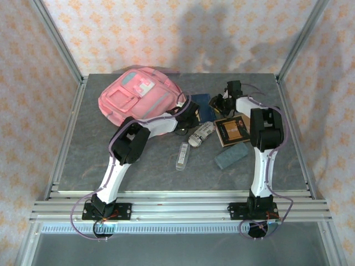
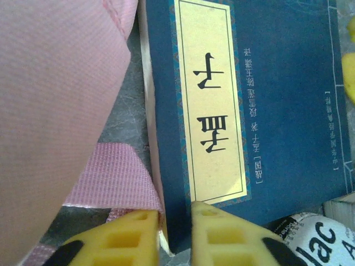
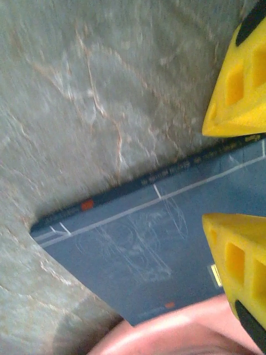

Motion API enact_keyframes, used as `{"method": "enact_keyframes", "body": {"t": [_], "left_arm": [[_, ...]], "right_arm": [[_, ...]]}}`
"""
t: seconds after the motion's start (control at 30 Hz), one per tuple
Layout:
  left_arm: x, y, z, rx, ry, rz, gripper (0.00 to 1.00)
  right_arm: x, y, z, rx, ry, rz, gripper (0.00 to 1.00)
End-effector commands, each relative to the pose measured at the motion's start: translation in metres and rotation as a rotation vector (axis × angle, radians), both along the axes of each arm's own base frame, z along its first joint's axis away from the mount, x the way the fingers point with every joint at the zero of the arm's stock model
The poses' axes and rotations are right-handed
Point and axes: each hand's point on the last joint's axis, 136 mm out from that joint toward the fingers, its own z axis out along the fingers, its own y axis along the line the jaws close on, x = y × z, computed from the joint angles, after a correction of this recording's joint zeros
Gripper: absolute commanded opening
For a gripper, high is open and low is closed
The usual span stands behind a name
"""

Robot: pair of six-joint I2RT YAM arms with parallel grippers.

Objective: Pack the student bag
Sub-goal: Pick up the book from the top-center of the table.

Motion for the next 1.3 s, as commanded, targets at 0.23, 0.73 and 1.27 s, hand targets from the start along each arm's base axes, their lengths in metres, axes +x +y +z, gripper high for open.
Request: {"method": "enact_keyframes", "body": {"t": [0.23,0.73,1.27], "left_arm": [[-0.014,-0.001,-0.04,0.057,0.074,-0.066,0.0],[-0.014,-0.002,-0.029,0.045,0.049,-0.073,0.0],[-0.027,0.005,0.082,-0.114,-0.15,-0.082,0.4]], "right_arm": [[-0.048,0.064,0.06,0.363,-0.13,0.295,0.38],[-0.066,0.067,0.043,0.364,-0.093,0.32,0.39],[-0.064,0.045,0.119,0.244,-0.272,0.209,0.0]]}}
